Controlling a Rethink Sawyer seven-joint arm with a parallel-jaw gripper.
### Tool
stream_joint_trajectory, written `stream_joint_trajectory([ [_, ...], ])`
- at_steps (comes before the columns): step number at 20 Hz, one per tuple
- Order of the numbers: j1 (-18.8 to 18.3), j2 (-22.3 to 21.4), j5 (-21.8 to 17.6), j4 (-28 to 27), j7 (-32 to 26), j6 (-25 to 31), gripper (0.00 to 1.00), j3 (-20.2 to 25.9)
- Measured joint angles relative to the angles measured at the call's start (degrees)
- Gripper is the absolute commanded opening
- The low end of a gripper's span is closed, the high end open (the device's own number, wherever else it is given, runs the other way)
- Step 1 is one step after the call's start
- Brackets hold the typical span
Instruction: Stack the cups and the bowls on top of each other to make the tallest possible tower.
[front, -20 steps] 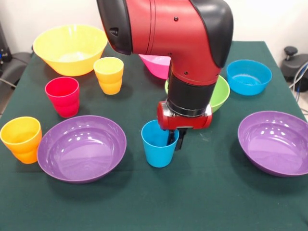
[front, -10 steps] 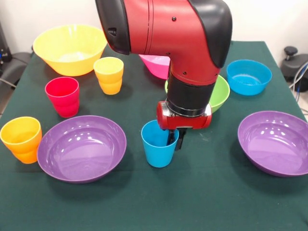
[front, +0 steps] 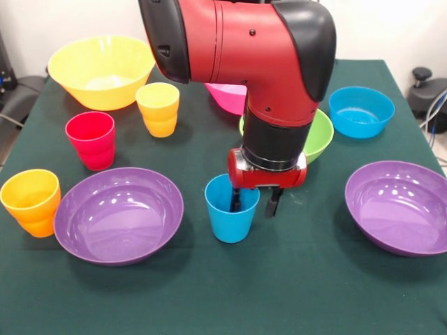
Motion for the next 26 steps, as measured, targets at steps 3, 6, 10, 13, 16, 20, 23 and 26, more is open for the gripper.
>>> stream_joint_trajectory([
  [3,0.0,0.0,0.1,0.0,0.0,0.0,1.0,0.0],
  [6,0.0,0.0,0.1,0.0,0.0,0.0,1.0,0.0],
  [10,0.1,0.0,0.1,0.0,0.0,0.0,1.0,0.0],
  [13,0.0,0.0,0.1,0.1,0.0,0.0,1.0,0.0],
  [16,0.1,0.0,0.1,0.1,0.0,0.0,1.0,-0.1],
  [20,0.1,-0.3,0.1,0.1,0.0,0.0,1.0,-0.1],
  [23,0.1,-0.9,0.3,0.3,0.0,0.7,1.0,-0.1],
  [26,0.1,-2.5,1.2,1.5,0.0,1.8,1.0,-0.1],
])
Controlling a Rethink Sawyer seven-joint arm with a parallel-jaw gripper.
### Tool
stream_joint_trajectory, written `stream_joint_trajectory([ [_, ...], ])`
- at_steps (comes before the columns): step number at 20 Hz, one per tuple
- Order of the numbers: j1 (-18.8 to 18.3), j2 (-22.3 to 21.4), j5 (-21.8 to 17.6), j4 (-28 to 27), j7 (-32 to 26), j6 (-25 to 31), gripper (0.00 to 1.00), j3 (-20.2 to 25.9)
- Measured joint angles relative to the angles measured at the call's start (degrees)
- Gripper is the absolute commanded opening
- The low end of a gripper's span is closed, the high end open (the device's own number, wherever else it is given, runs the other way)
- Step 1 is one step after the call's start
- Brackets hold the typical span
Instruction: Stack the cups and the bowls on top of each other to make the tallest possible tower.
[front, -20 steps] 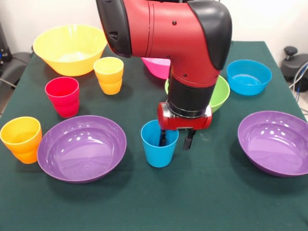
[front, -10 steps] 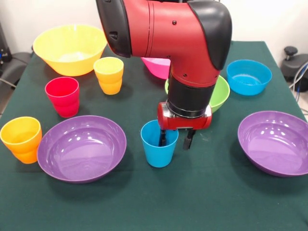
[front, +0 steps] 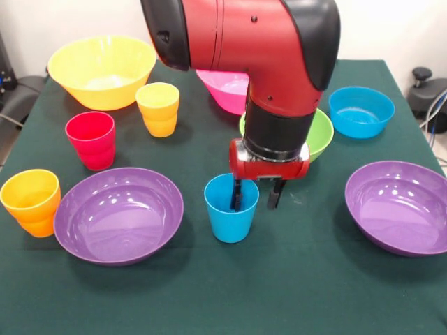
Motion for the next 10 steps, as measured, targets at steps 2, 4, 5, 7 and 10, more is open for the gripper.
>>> stream_joint_trajectory([
  [2,0.0,-1.4,0.7,1.0,0.0,0.8,1.0,0.0],
  [4,0.0,-3.2,1.4,2.3,0.0,1.6,1.0,0.0],
  [5,0.0,-4.0,1.7,3.0,0.0,1.9,1.0,0.0],
  [7,0.0,-6.4,2.6,5.0,0.0,2.2,1.0,0.0],
  [10,-0.1,-10.1,3.6,8.2,0.0,2.2,1.0,0.0],
])
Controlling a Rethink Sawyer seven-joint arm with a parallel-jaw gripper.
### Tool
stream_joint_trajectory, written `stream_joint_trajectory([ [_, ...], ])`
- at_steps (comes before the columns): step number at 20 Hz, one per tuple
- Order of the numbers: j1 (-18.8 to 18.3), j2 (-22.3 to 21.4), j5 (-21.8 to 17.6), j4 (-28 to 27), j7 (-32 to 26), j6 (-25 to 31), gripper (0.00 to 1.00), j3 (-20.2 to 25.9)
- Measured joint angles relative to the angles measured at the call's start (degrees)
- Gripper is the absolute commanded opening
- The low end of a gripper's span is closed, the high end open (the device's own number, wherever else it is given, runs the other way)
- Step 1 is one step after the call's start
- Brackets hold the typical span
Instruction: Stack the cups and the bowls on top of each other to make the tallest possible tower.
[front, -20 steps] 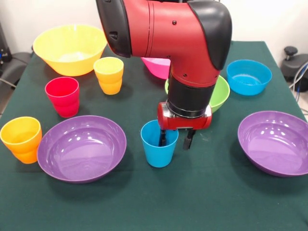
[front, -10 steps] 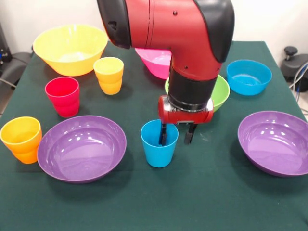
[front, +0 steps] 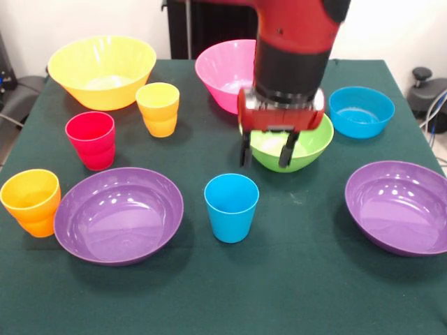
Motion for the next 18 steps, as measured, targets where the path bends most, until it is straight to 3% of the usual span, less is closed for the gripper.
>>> stream_joint_trajectory([
  [9,-0.9,-10.1,2.8,8.5,0.0,0.0,1.0,0.0],
  [18,0.0,-21.9,8.8,22.3,0.8,-0.6,1.0,-1.2],
])
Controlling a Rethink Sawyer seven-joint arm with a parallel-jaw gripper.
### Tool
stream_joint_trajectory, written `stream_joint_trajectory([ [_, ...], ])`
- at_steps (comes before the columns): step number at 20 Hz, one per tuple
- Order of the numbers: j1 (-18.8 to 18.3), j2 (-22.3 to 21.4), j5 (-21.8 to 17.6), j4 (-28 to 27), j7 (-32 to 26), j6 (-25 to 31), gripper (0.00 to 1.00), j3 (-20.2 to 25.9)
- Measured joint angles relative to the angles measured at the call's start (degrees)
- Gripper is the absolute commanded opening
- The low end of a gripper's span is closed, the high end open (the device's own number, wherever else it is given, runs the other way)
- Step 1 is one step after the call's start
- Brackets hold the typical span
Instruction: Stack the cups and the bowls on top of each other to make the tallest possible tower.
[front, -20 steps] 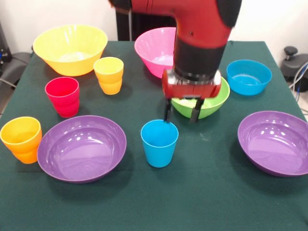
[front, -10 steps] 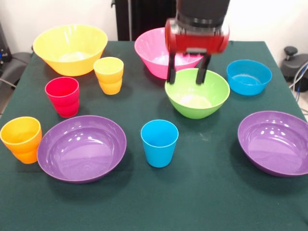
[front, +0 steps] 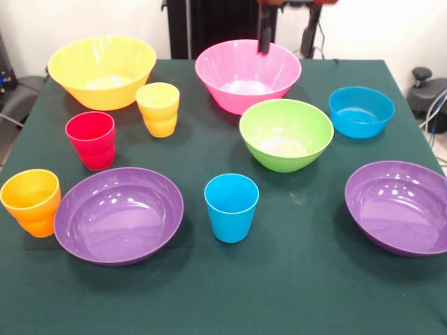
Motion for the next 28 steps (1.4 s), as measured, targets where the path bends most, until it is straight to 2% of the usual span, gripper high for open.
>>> stream_joint_trajectory([
  [6,3.7,-4.3,4.0,9.7,4.3,-6.2,1.0,-1.6],
  [13,9.1,-4.0,5.7,15.5,11.3,-14.1,1.0,-2.5],
  [18,13.0,-2.0,5.7,16.9,16.0,-19.0,1.0,-3.3],
  [23,17.3,2.7,6.3,17.1,20.6,-24.7,1.0,-4.6],
  [28,19.3,6.3,7.2,17.1,22.7,-27.7,1.0,-4.8],
])
